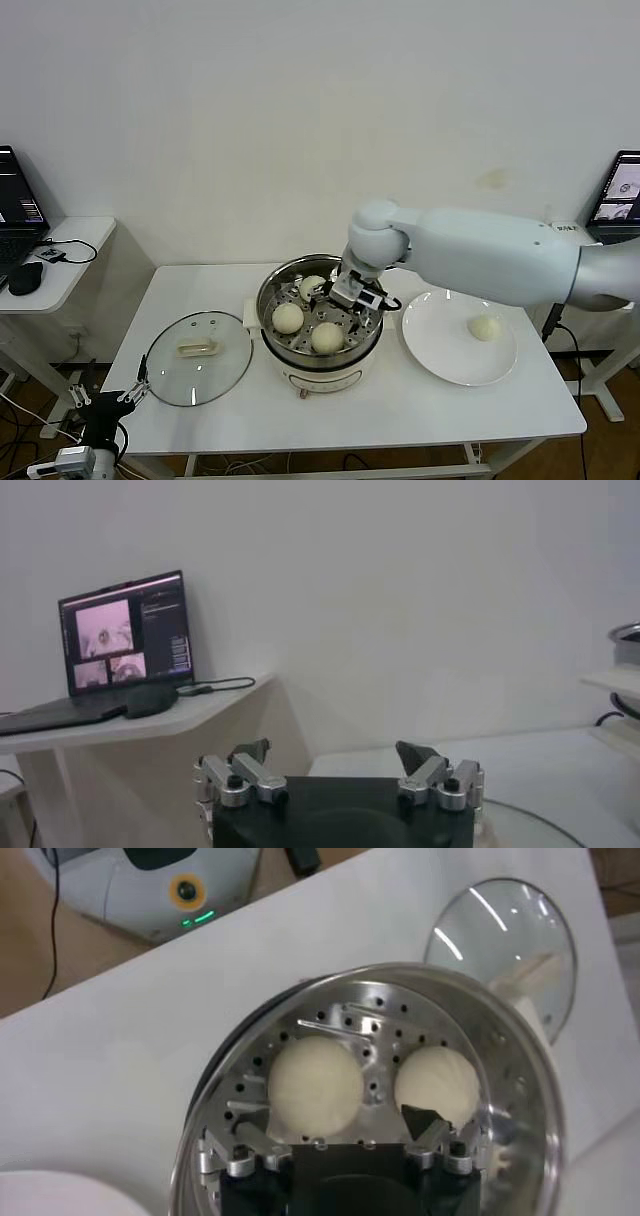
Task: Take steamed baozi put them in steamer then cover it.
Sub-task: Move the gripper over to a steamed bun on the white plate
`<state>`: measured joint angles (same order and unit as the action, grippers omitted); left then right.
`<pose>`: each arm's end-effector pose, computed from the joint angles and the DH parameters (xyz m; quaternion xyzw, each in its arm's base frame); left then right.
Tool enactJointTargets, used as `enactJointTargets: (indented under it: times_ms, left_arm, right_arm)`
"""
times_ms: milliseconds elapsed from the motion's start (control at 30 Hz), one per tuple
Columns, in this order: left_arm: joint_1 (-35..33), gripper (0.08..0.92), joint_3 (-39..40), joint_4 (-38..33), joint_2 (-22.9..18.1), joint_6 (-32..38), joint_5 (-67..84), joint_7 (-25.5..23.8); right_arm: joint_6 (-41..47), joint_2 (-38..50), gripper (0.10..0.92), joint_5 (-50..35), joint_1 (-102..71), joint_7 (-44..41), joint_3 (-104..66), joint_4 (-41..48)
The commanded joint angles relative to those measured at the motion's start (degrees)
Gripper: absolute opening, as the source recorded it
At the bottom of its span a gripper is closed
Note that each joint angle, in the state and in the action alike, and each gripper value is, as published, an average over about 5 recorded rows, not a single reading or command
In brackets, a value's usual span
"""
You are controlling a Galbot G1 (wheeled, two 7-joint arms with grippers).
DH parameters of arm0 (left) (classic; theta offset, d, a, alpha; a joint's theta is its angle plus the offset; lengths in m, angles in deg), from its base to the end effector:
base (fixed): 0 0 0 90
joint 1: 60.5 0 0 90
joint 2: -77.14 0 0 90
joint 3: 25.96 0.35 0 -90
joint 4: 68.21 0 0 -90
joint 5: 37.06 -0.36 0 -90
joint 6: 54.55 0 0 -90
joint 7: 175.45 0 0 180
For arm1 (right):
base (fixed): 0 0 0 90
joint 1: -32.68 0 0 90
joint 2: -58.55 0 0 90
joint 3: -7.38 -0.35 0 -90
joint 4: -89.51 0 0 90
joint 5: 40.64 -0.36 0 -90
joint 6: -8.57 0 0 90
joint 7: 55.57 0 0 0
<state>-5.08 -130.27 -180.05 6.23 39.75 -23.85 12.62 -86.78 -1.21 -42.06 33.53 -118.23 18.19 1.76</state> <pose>0.1660 0.1487 -0.3296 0.1069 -0.9890 -0.0941 0.0402 0.4935 0.1219 -0.0602 0.6613 -0.2706 0.6967 0.0633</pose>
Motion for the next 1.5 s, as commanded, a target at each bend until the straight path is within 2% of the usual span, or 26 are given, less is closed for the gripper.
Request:
enactJointTargets:
  times_ms: [33, 200, 400, 567, 700, 967, 1500]
  left_arm:
    - [0.2, 0.823, 0.1, -0.2, 0.5, -0.1, 0.0, -0.1]
    - [0.4, 0.823, -0.1, 0.1, 1.5, -0.1, 0.2, -0.1]
    - [0.5, 0.823, 0.3, 0.1, 2.5, -0.1, 0.3, -0.2]
    - [0.9, 0.823, 1.0, 0.3, 3.1, -0.2, 0.3, -0.2]
    - [0.7, 0.823, 1.6, 0.4, 3.9, -0.4, 0.1, -0.2]
    - [0.3, 0.823, 1.9, -0.1, 4.1, -1.4, -0.5, -0.3]
    - [-0.8, 0.823, 1.2, -1.2, 3.4, -2.1, -1.2, -0.3]
  right_arm:
    - [2.6, 7.3, 0.823, -4.4, 4.4, -0.1, -1.7, -3.3]
    - [9.9, 14.6, 0.823, -4.9, 5.7, -0.4, -4.4, -4.3]
    - [16.4, 27.9, 0.823, -2.8, 1.8, -0.5, -8.6, -4.5]
    - [15.5, 37.2, 0.823, 4.6, -14.1, -0.8, -20.9, -2.5]
    - [14.3, 40.2, 0.823, 9.8, -30.3, -0.7, -35.0, 0.9]
    - [13.4, 37.6, 0.823, 17.8, -49.6, -0.1, -51.1, 6.9]
    - [10.3, 21.2, 0.823, 27.3, -47.9, 1.6, -51.5, 25.5]
